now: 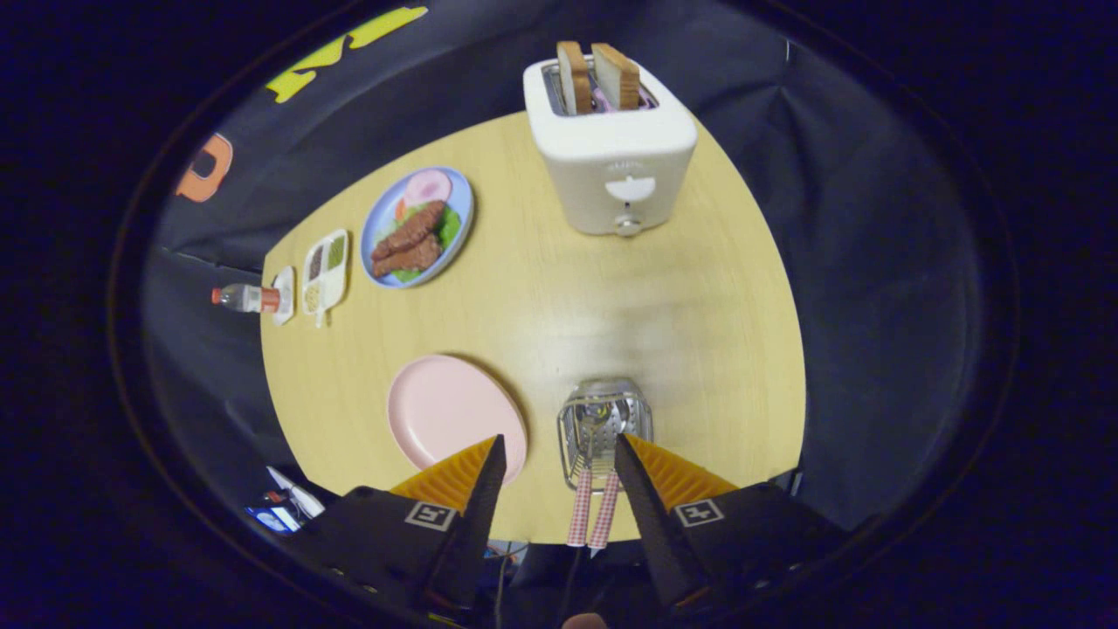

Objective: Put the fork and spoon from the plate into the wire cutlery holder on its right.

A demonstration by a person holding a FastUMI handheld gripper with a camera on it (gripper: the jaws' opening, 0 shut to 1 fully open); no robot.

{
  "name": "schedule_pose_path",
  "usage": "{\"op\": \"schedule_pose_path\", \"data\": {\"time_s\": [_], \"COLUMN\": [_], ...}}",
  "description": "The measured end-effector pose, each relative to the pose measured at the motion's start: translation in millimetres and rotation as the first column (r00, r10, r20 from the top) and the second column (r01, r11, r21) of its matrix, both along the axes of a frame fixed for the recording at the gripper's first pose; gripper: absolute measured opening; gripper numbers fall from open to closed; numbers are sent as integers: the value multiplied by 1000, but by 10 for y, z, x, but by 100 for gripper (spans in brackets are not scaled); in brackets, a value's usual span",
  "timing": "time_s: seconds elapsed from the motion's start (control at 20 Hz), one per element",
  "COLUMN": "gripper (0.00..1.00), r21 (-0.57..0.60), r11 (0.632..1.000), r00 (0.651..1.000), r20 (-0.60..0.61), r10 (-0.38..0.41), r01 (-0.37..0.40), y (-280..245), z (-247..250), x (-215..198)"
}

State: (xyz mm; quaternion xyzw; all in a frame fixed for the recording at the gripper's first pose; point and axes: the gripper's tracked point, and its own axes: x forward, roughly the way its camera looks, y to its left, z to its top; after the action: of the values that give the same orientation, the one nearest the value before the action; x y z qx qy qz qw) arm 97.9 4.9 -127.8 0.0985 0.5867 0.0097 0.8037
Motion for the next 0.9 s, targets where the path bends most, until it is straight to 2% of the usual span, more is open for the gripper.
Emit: {"op": "schedule_pose_path", "data": {"time_s": [0.05, 0.15, 0.25, 0.35, 0.4, 0.5, 0.6, 0.7, 0.8, 0.85, 0.9], "gripper": [81, 83, 83, 83, 83, 83, 83, 84, 86, 87, 88], "r21": [8, 33, 36, 26, 14, -19, -56, -99, -122, -138, -142], "r11": [1000, 999, 999, 1000, 1000, 1000, 998, 995, 992, 990, 988], "r00": [997, 974, 939, 881, 839, 724, 584, 447, 349, 315, 305], "r20": [74, 224, 344, 472, 544, 689, 809, 890, 931, 942, 945], "r10": [0, -21, -18, -8, -3, 30, 63, 88, 107, 118, 118], "r01": [0, 14, 6, -5, -5, -23, -30, 0, 22, 42, 56], "y": [31, 101, 132, 170, 167, 185, 217, 232, 244, 230, 196], "z": [41, 136, 253, 442, 562, 872, 1276, 1597, 1780, 1802, 1788], "x": [82, 243, 292, 291, 275, 142, -88, -335, -560, -640, -699]}}
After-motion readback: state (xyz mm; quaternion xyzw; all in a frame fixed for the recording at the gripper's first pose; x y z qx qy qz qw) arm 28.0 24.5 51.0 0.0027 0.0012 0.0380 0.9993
